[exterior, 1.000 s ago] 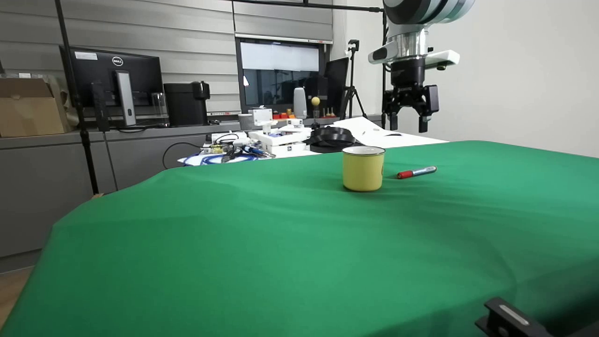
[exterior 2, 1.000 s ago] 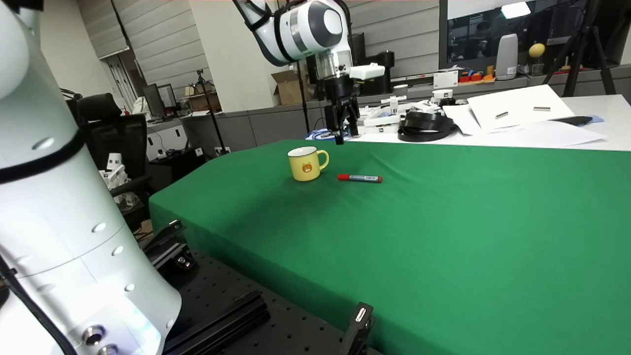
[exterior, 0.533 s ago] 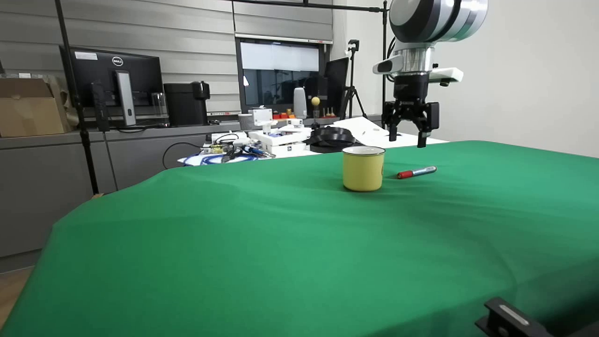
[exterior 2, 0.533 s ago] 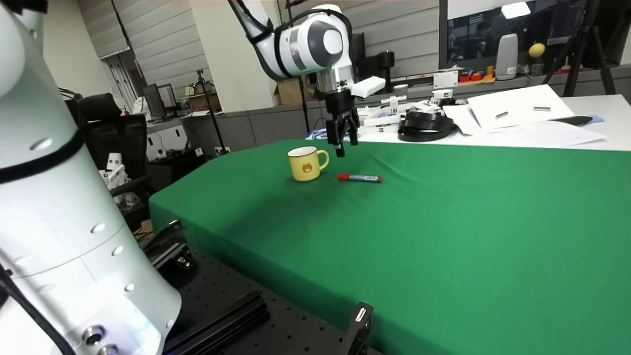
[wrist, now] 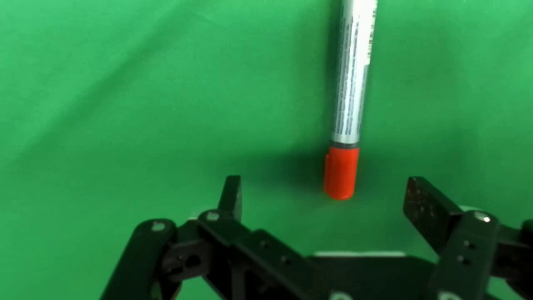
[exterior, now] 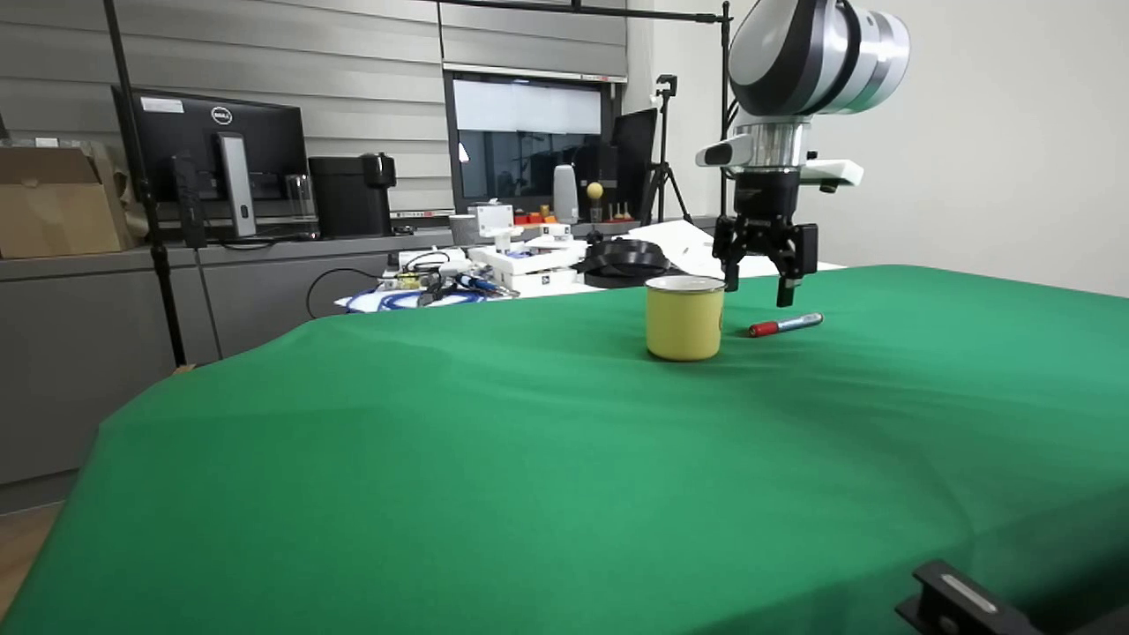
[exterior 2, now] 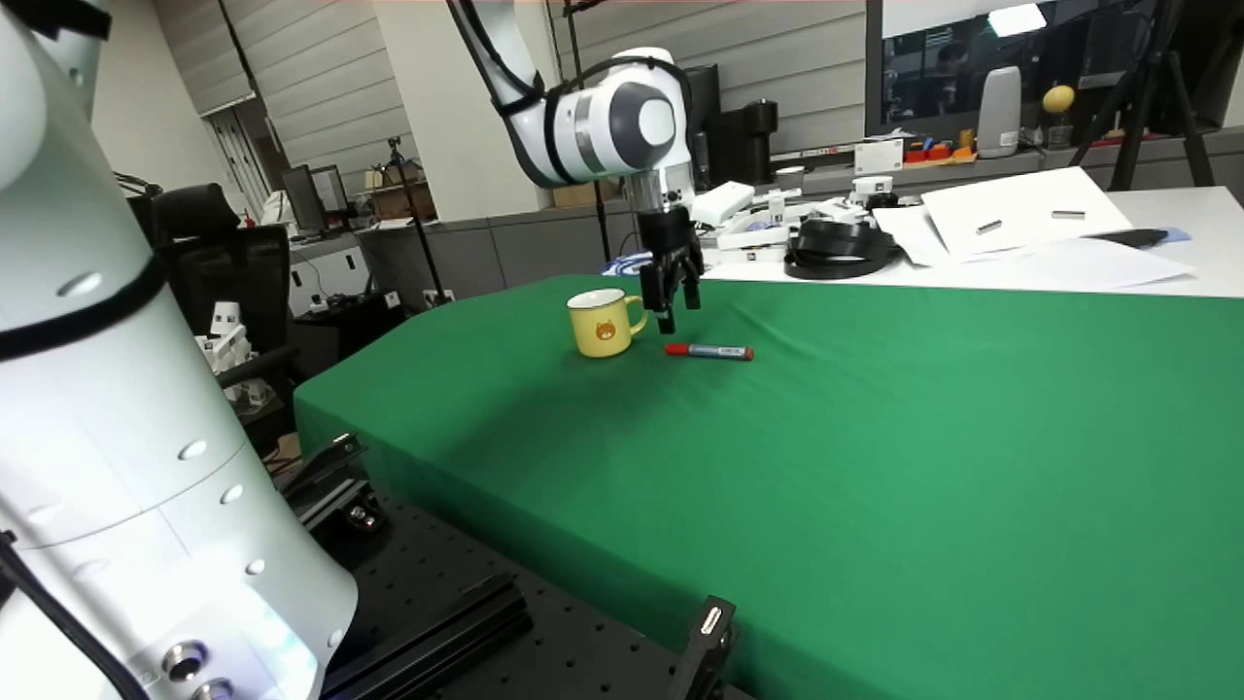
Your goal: Put the marker in the mug
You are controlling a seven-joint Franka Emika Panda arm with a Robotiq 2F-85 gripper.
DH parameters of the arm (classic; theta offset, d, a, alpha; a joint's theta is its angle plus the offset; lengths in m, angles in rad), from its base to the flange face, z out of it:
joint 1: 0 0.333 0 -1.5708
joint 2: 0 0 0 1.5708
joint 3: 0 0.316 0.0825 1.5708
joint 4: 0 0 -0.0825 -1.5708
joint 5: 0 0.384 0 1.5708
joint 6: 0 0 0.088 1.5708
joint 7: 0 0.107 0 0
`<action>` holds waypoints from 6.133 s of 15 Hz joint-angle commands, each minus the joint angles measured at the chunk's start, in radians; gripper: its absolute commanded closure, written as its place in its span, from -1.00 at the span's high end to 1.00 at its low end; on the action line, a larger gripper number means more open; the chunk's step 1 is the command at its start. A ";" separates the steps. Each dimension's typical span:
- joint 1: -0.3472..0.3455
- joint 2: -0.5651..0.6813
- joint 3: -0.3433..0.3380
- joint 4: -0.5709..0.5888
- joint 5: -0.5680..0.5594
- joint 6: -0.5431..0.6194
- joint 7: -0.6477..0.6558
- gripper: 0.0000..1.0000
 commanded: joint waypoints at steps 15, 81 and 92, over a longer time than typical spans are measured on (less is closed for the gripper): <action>-0.030 0.100 0.036 0.085 0.000 -0.017 -0.012 0.48; 0.020 0.147 0.019 0.494 0.821 -0.985 -0.650 0.05; 0.027 0.011 -0.012 0.477 0.725 -1.024 -0.616 1.00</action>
